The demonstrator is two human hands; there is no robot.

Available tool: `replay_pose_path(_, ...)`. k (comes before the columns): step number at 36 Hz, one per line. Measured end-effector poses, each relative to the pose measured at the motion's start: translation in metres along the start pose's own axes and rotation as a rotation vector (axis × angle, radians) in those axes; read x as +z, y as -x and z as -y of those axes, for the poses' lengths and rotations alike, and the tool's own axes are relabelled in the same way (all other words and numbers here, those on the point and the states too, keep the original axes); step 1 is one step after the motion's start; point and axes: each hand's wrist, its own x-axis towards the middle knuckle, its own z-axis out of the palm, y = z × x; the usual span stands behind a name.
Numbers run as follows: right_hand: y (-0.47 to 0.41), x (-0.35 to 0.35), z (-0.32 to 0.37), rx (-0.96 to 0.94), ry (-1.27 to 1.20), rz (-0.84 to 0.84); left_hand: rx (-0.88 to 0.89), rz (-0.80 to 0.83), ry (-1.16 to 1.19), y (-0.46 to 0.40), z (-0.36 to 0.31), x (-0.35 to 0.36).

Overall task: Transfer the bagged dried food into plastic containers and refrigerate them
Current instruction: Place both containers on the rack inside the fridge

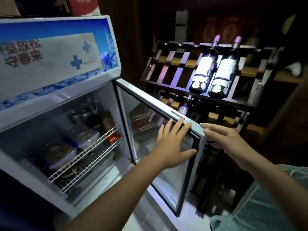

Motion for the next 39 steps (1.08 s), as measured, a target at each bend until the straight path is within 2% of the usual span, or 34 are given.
replay_pose_path(2, -0.003, -0.004, -0.003, -0.017, -0.042, 0.018, 0.009, -0.016, -0.011, 0.002, 0.002, 0.006)
replay_pose_path(5, -0.009, -0.013, -0.005, -0.048, -0.124, 0.136, 0.008, -0.076, -0.021, 0.014, 0.01, 0.007)
replay_pose_path(12, -0.05, -0.003, -0.033, 0.17, -0.274, 0.766, -0.063, -0.226, 0.117, 0.065, 0.015, -0.008)
replay_pose_path(19, -0.05, 0.068, -0.017, -0.045, -0.124, 1.098, -0.274, -0.403, 0.116, 0.127, 0.03, -0.027)
replay_pose_path(23, -0.055, 0.119, 0.0, -0.221, 0.016, 1.21, -0.498, -0.483, 0.072, 0.162, 0.041, -0.045)
replay_pose_path(26, -0.059, 0.159, 0.014, -0.422, 0.173, 1.171, -0.636, -0.534, 0.088, 0.186, 0.051, -0.058)
replay_pose_path(28, -0.066, 0.187, 0.018, -0.612, 0.367, 1.043, -0.673, -0.568, 0.006, 0.201, 0.062, -0.064)
replay_pose_path(30, -0.076, 0.215, 0.02, -0.73, 0.439, 0.926, -0.722, -0.599, -0.093, 0.213, 0.075, -0.07)
replay_pose_path(33, -0.089, 0.251, 0.023, -0.772, 0.455, 0.805, -0.762, -0.638, -0.293, 0.224, 0.089, -0.074)
replay_pose_path(35, -0.097, 0.275, 0.028, -0.793, 0.545, 0.736, -0.755, -0.633, -0.348, 0.226, 0.093, -0.07)
replay_pose_path(39, -0.114, 0.317, 0.04, -0.802, 0.648, 0.652, -0.789, -0.46, -0.466, 0.23, 0.115, -0.051)
